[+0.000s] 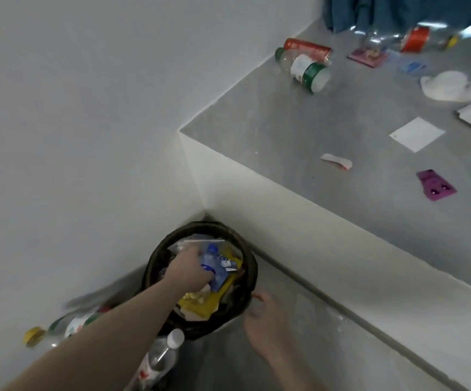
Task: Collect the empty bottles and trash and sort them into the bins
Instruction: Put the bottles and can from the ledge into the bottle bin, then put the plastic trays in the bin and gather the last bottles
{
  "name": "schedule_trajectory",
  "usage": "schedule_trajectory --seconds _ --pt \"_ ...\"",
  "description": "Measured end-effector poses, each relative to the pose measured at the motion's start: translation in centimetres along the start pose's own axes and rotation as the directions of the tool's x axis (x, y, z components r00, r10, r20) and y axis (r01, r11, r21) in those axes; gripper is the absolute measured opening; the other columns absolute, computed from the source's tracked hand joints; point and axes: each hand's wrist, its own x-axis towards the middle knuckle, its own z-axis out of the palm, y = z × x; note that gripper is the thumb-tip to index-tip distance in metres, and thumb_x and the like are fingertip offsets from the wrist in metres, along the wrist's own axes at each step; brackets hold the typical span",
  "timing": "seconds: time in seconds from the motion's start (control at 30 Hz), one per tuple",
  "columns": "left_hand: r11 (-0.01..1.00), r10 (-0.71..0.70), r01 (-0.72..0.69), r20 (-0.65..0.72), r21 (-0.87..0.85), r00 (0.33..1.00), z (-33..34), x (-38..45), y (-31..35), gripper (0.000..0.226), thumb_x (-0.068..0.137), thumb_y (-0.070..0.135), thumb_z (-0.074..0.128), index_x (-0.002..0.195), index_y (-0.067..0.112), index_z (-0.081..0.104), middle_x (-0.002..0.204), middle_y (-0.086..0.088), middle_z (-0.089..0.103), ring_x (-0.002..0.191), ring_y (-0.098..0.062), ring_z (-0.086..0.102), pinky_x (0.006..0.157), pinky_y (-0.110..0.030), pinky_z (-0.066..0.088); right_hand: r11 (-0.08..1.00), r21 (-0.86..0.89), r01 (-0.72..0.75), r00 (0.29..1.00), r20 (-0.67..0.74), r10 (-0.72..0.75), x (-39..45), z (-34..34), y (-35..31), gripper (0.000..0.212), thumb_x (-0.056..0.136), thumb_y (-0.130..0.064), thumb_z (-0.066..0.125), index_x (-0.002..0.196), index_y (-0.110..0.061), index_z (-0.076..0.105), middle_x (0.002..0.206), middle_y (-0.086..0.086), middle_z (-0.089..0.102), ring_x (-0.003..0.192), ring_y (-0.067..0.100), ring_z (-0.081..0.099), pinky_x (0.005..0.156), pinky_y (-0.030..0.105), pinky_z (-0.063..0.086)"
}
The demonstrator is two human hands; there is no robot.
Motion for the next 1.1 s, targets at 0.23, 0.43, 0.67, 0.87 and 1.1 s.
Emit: schedule_trajectory --seconds 0.23,0.43,0.67,0.87,1.1 --pt "0.999 0.031 -0.033 0.036 0.036 0.999 -9.3 -7.7 5.0 0.059 0.087 0.031 0.068 0.142 0.021 0.049 0.144 -0.004 0.050 0.129 -0.025 0.052 0.104 -0.034 0.044 0.983 -0.182 -0.033 0.999 0.005 0.035 -9.0 -8.7 -2.4 0.056 0.086 -0.015 0.066 0.138 -0.027 0.050 0.142 -0.005 0.042 0.129 0.020 0.050 0.109 0.029 0.039" --pt "0.984 0.177 -0.177 0.069 -0.018 0.982 -18.4 -14.5 14.8 0.049 0.086 0.027 0.068 0.134 0.029 0.055 0.139 0.008 0.044 0.123 -0.020 0.053 0.096 -0.030 0.047 0.957 -0.278 0.079 0.994 -0.048 -0.096 -13.2 -22.1 -11.4 0.056 0.088 -0.020 0.064 0.141 -0.027 0.046 0.143 -0.008 0.040 0.133 0.014 0.045 0.111 0.027 0.037" --pt "0.923 0.385 -0.384 0.070 -0.025 0.920 -22.3 -13.2 28.7 0.052 0.084 0.028 0.066 0.134 0.032 0.054 0.145 0.012 0.034 0.124 -0.017 0.054 0.102 -0.027 0.045 0.977 -0.211 0.009 0.963 -0.262 -0.065 -10.4 -36.4 -12.5 0.065 0.079 -0.018 0.071 0.141 -0.022 0.049 0.140 -0.004 0.045 0.129 0.018 0.049 0.109 0.030 0.040" --pt "0.958 0.259 -0.271 0.129 0.091 0.957 -17.4 -7.7 38.5 0.075 0.085 0.034 0.068 0.152 0.033 0.035 0.164 0.003 0.008 0.141 -0.028 0.036 0.110 -0.036 0.042 0.972 -0.222 -0.075 0.949 -0.314 0.002 -2.3 -47.3 -7.8 0.083 0.079 -0.029 0.073 0.152 -0.029 0.033 0.153 -0.004 0.028 0.133 0.025 0.044 0.106 0.038 0.044" --pt "0.992 0.078 -0.091 0.136 0.092 0.988 -9.1 -2.6 41.8 0.086 0.082 0.041 0.072 0.154 0.028 0.028 0.153 -0.005 0.027 0.137 -0.031 0.042 0.111 -0.038 0.040 0.941 -0.324 -0.100 0.936 -0.352 -0.021 5.8 -56.9 -5.1 0.086 0.083 -0.036 0.074 0.154 -0.029 0.025 0.155 -0.004 0.021 0.136 0.025 0.036 0.101 0.041 0.048"
